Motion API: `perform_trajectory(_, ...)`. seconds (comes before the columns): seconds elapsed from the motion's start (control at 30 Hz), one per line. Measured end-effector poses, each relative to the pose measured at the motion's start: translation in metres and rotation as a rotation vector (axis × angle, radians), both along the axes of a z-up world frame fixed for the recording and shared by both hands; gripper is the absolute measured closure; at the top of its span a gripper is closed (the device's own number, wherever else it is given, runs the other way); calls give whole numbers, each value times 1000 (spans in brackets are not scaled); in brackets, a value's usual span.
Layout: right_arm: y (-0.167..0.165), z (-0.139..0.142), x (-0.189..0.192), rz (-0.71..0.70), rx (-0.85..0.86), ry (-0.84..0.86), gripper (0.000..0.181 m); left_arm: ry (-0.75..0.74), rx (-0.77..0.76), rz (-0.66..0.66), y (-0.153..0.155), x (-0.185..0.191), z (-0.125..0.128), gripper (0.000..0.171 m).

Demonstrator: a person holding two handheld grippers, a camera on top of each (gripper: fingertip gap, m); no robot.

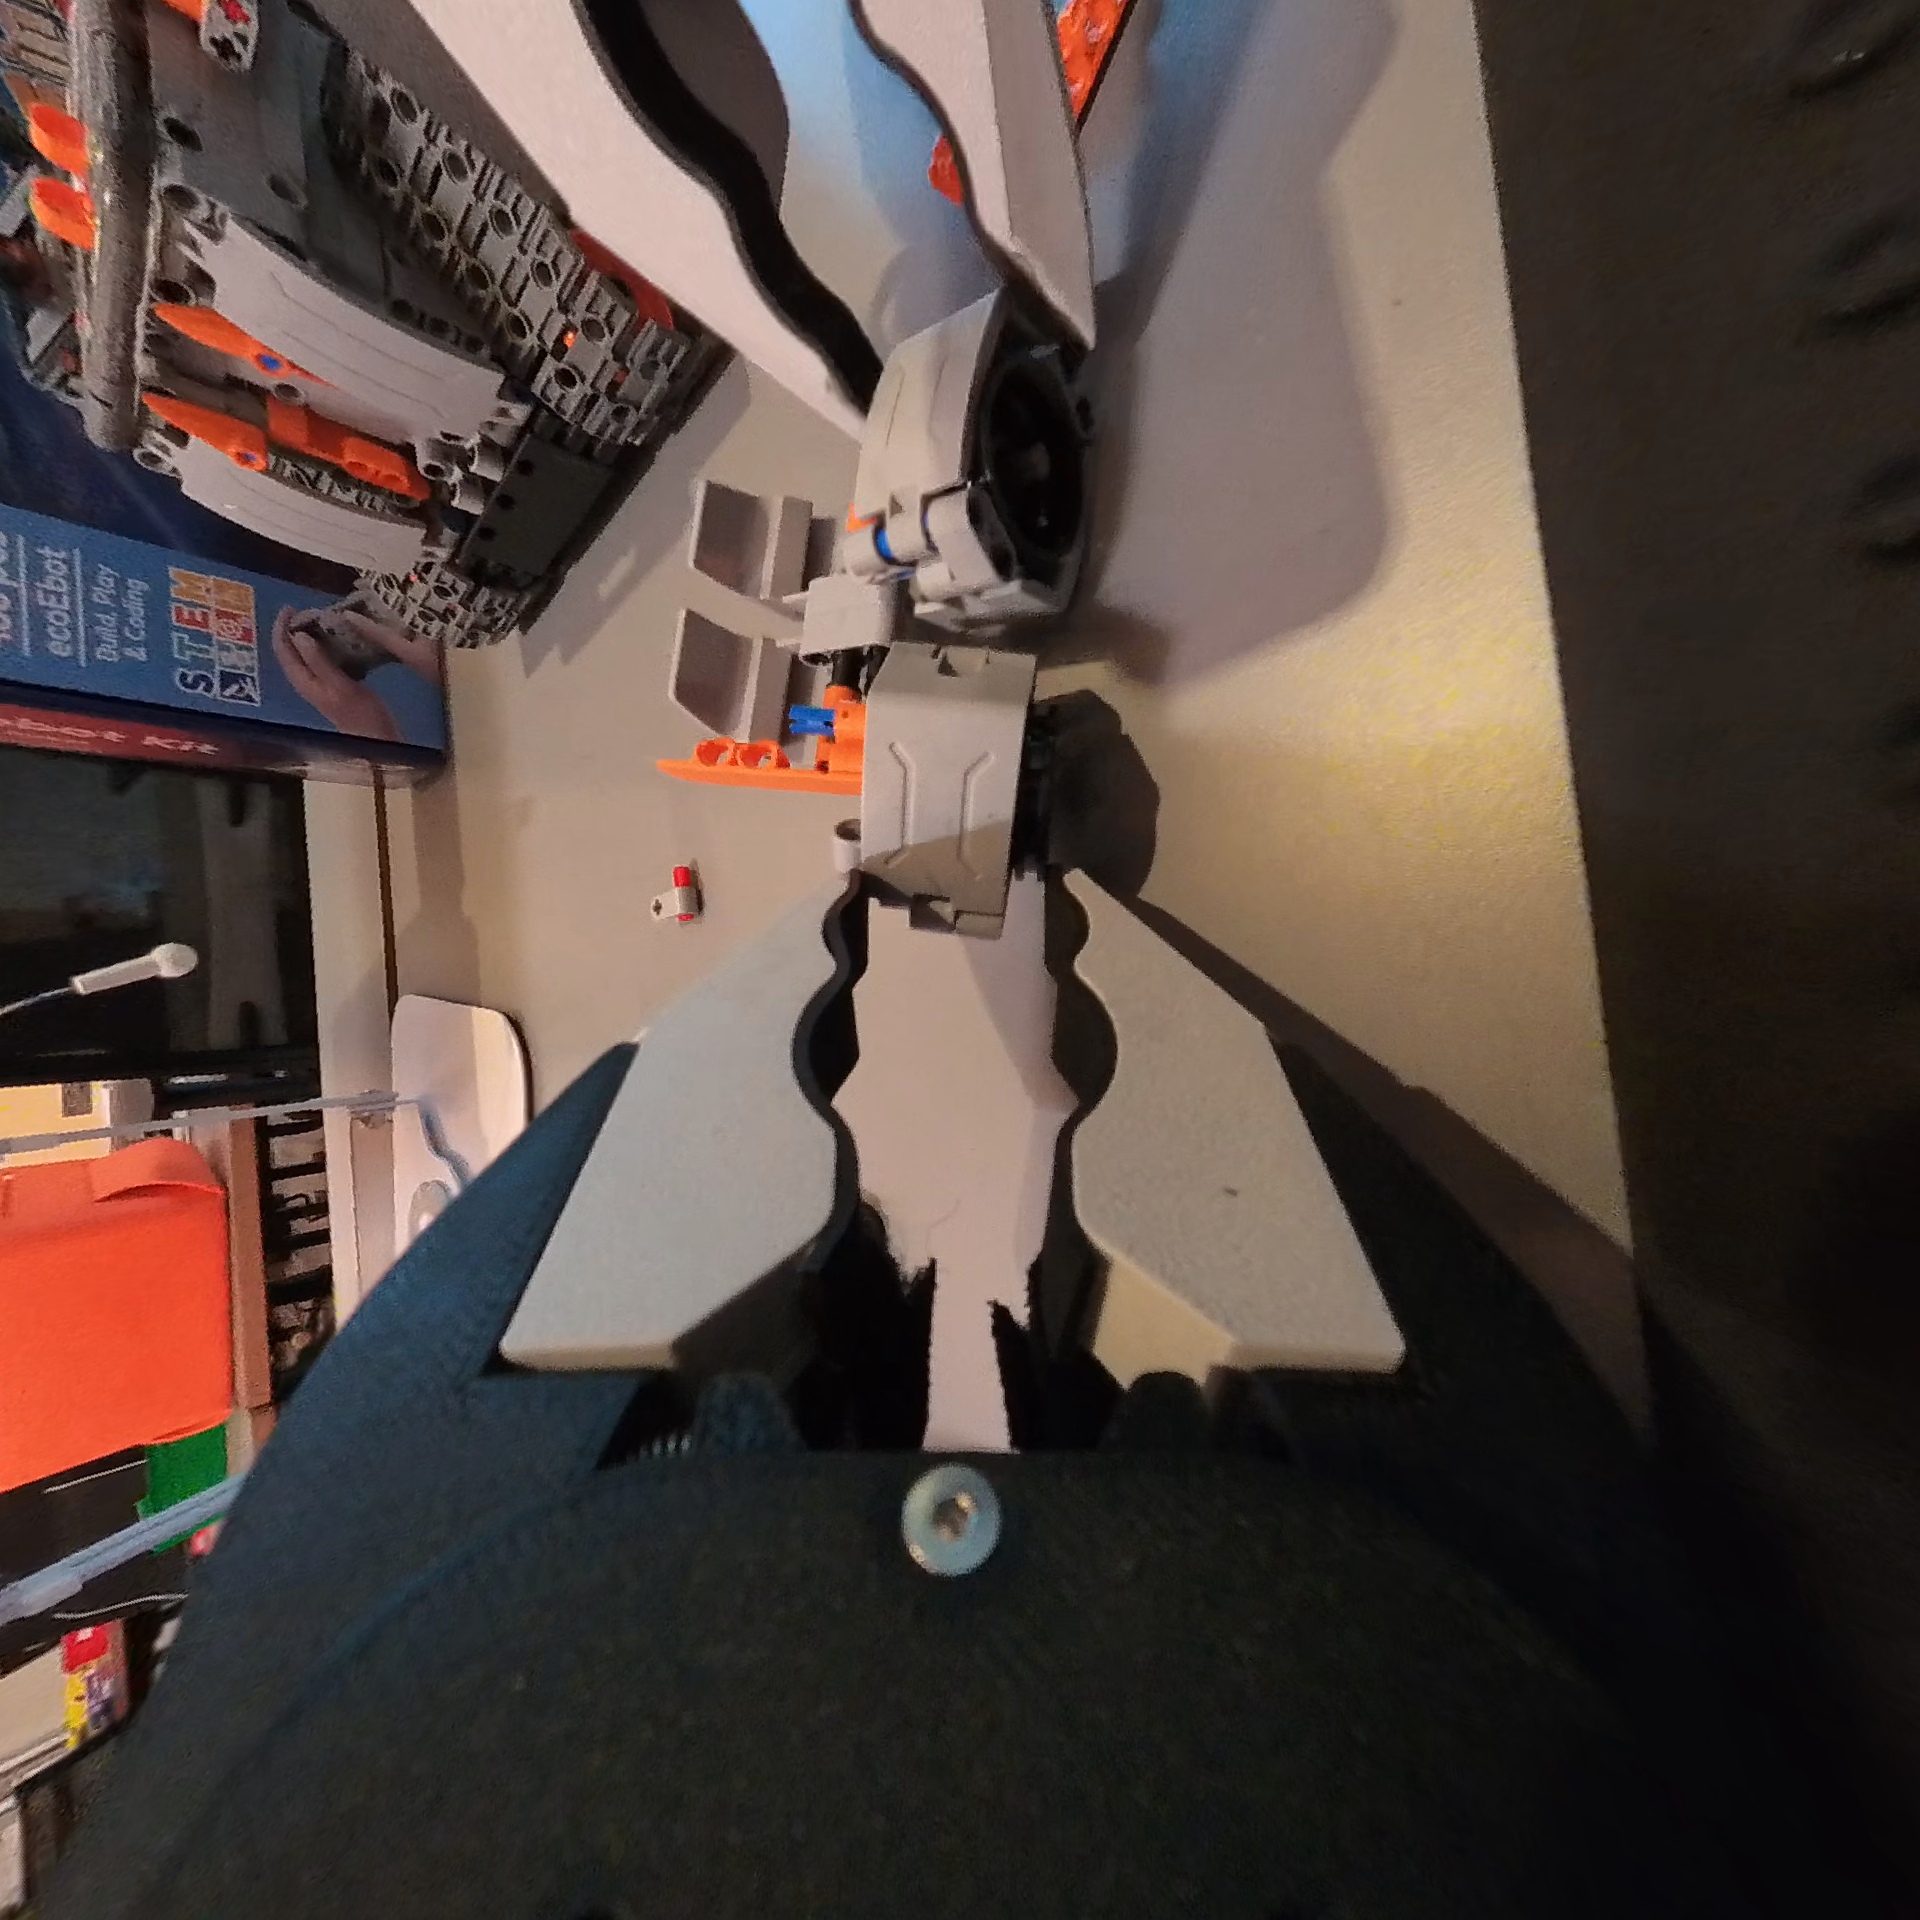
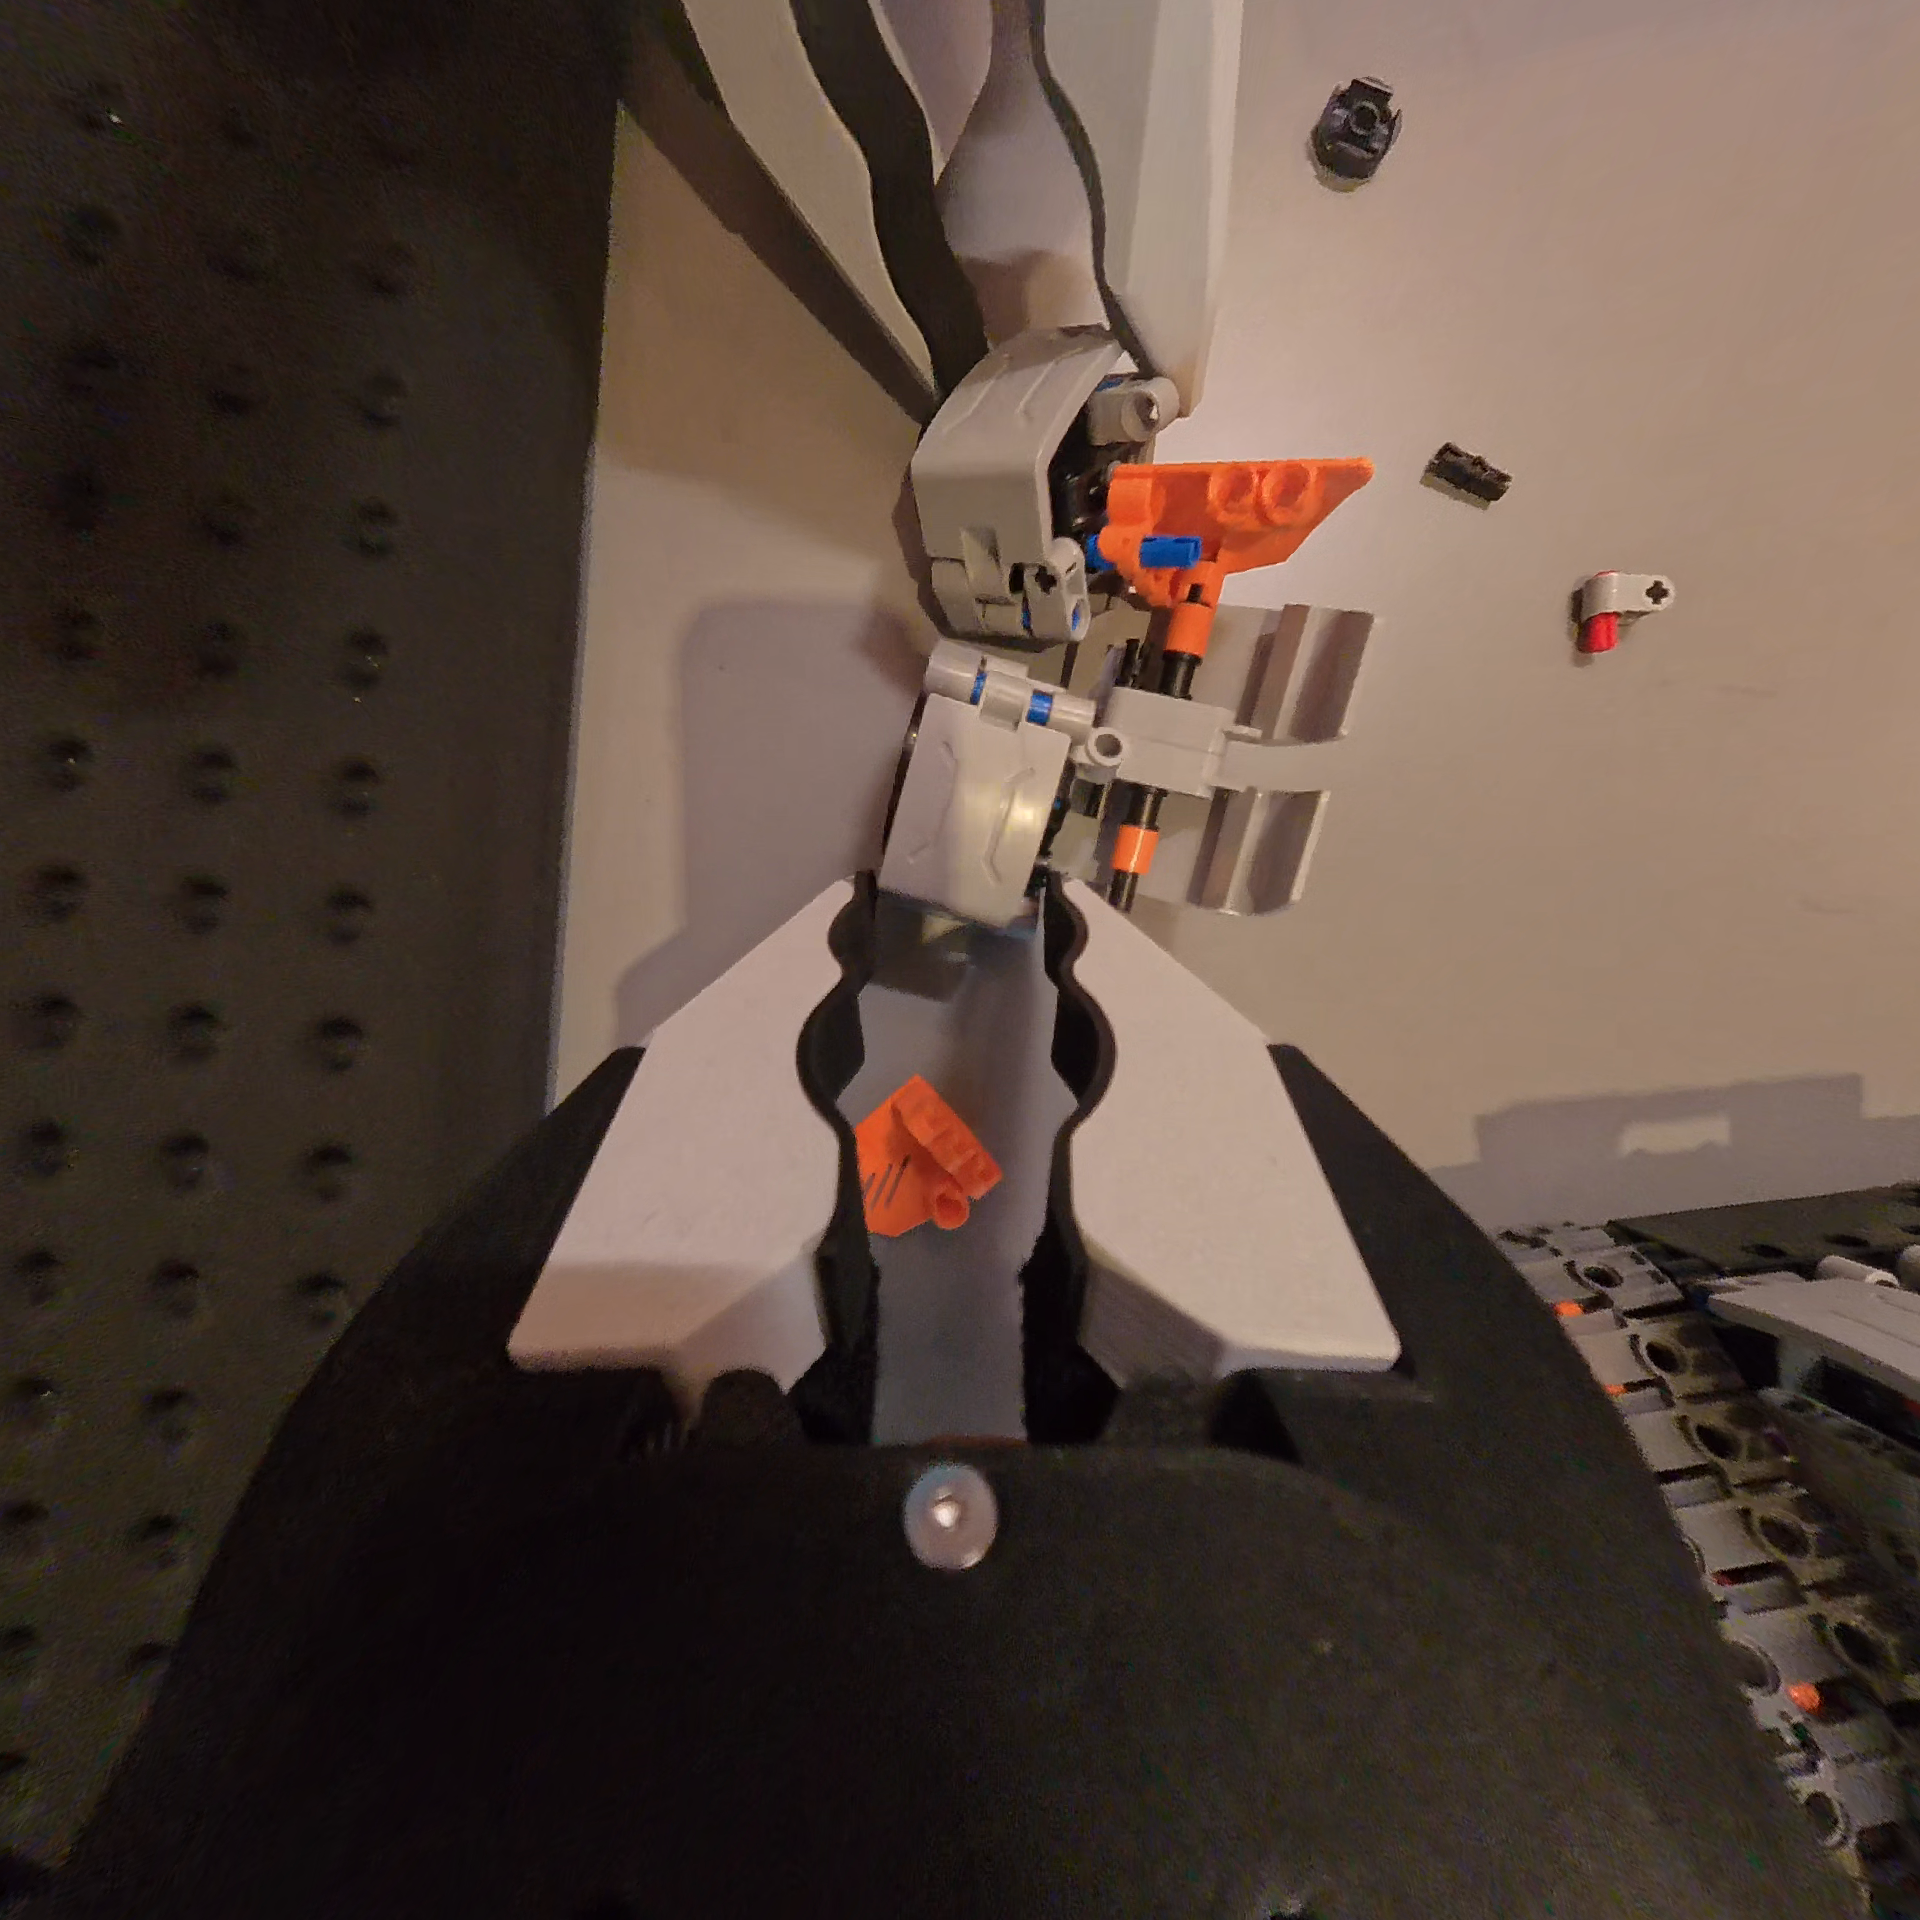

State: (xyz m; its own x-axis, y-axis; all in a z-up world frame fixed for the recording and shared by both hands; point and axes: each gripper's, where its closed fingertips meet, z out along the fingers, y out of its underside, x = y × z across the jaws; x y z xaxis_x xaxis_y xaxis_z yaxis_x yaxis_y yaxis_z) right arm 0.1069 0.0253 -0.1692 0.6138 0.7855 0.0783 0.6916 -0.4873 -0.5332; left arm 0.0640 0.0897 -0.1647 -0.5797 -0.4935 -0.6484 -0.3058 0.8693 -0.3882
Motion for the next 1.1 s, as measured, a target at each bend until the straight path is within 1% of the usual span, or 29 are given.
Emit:
perform_trajectory(0.47,2,6,-3,30,69,-37,156,-34,41,-9,2,0,2,140)
perform_trajectory(0.57,1,6,-3,32,65,-28,155,-33,39,-7,3,-1,1,140)
perform_trajectory(0.63,3,8,-2,12,58,-7,150,-30,32,-5,4,0,1,140)
perform_trajectory(0.77,5,10,-3,-8,53,36,146,-20,4,-3,4,0,1,140)
perform_trajectory(0.9,4,7,-6,5,50,27,156,-20,-11,-5,3,0,0,140)
perform_trajectory(1.0,6,7,-7,12,70,13,157,-23,-7,-6,3,0,0,140)
perform_trajectory(1.1,8,11,-6,37,132,-38,157,-30,2,5,6,0,0,140)
